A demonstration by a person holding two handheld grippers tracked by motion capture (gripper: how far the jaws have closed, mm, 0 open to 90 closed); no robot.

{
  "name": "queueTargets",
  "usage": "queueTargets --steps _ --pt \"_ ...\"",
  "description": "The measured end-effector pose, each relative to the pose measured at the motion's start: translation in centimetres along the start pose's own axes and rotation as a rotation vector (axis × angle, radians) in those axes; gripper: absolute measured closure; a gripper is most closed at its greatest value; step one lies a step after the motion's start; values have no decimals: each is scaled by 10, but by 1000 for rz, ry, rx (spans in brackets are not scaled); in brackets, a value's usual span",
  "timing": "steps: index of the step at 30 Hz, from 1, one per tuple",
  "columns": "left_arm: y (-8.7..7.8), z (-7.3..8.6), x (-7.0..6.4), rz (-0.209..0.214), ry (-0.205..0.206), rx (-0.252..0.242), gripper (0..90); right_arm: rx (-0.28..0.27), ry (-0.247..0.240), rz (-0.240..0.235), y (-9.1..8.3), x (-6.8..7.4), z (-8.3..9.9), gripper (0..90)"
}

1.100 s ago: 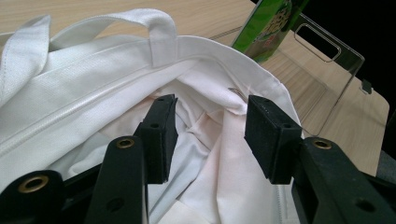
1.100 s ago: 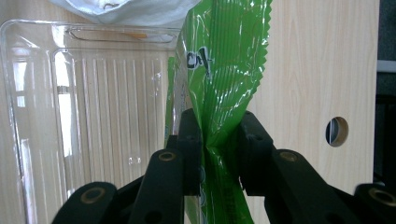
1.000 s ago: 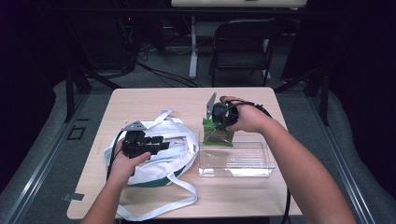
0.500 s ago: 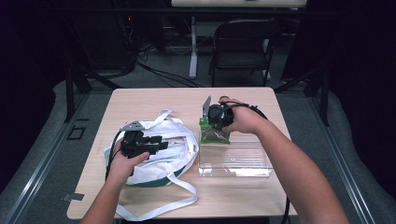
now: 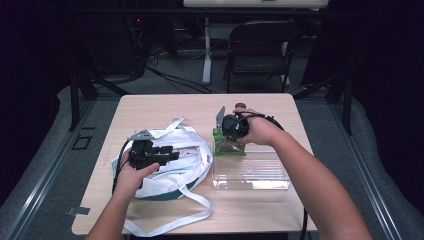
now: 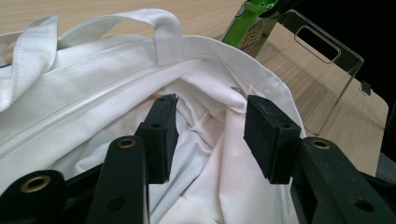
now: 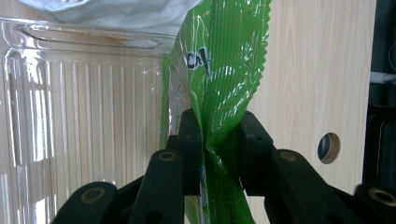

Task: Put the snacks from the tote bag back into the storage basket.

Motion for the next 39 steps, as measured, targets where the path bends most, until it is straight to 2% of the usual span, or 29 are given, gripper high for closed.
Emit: queueTargets --steps 4,14,23,39 --pt "0 0 0 -2 4 3 543 -2 7 2 0 -1 1 727" --pt "-1 0 0 -1 1 -5 543 -1 33 32 -1 -6 3 574" --pt "1 1 0 -1 -4 -3 542 -10 64 38 -3 -6 3 458" --pt "0 1 0 -11 -1 -4 534 -20 78 52 -10 -7 5 430"
Point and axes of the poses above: each handheld gripper's, and its own axes: y roughly forward along the jaws, z roughly out of its underside, x roughly to its left, the point moved 8 cm from there along y, roughly forward along the jaws, and after that the axes turned 4 degrees about -z, right-handed, at the moved point
